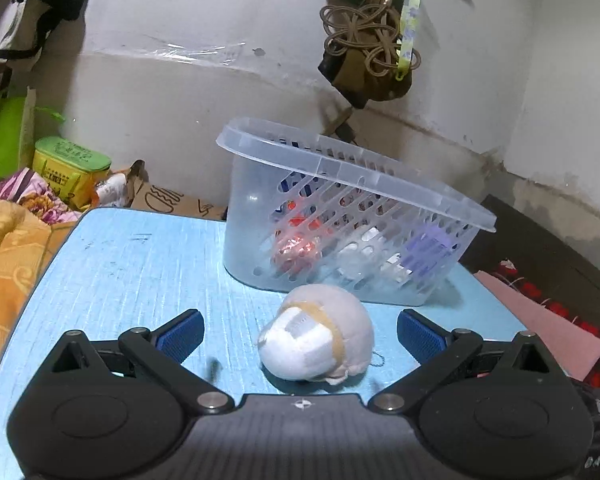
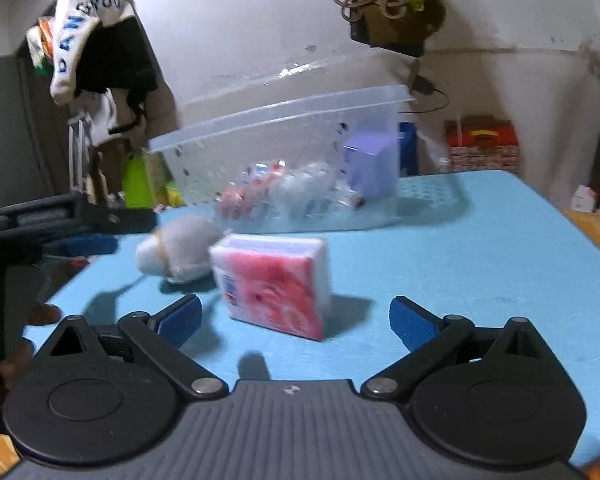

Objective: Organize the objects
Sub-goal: 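Carry the purple box and milk bottle over the basket and release both, then grasp the pink tissue pack with the right gripper while the left grasps the white plush toy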

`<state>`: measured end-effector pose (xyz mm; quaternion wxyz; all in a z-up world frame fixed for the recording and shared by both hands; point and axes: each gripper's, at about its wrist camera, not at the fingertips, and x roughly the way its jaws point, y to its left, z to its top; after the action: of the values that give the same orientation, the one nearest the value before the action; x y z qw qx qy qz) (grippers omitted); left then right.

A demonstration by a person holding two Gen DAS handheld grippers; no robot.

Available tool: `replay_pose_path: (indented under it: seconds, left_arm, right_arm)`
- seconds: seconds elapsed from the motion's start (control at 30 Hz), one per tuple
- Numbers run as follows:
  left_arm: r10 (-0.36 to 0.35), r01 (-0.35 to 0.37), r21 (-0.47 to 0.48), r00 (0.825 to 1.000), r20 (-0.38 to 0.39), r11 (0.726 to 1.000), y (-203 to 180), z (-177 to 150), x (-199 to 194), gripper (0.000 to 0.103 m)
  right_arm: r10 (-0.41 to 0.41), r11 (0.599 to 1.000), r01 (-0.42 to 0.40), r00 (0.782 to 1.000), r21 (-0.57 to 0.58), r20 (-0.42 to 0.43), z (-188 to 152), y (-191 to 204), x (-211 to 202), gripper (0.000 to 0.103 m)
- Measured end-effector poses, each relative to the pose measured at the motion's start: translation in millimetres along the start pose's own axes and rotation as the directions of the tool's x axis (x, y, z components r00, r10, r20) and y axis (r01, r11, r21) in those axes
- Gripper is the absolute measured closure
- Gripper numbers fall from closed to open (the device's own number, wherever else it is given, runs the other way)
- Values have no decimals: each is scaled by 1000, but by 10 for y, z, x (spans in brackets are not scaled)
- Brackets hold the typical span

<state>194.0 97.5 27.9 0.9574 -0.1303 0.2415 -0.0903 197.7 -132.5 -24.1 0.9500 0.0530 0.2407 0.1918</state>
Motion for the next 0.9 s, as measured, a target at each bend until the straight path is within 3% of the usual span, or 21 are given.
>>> replay_pose_path:
  seconds: [0.13, 0.37, 0.47, 0.53, 0.7, 0.8, 0.9]
  left_arm:
    - [-39, 39, 22, 999, 7, 999, 38, -18, 55, 0]
    - [-74, 78, 98, 997, -37, 992, -60, -77, 196, 0]
    - [-71, 80, 128, 995, -75, 989, -114, -107, 254, 0]
    - [-70, 80, 129, 994, -83, 988, -121, -127, 262, 0]
    - [-46, 59, 137, 994, -100, 989, -157, -127, 328, 0]
    - [-47, 62, 140, 993, -110, 988, -177, -130, 361, 9]
    - [-32, 50, 133, 991, -133, 990, -174, -139, 400, 27]
  right_arm:
    - [15, 1000, -15, 1000, 3, -5, 61, 75, 110, 4]
    - [-27, 999, 27, 999, -28, -21, -45, 219, 233, 5]
    - [-53, 997, 52, 998, -55, -25, -55, 258, 274, 13]
    - [-71, 994, 69, 997, -80, -26, -57, 281, 279, 29]
    - [-82, 992, 81, 997, -98, -12, -82, 271, 215, 32]
    - [-94, 990, 96, 995, -106, 20, -90, 214, 126, 32]
    - [-99, 990, 102, 994, -95, 39, -63, 108, 70, 33]
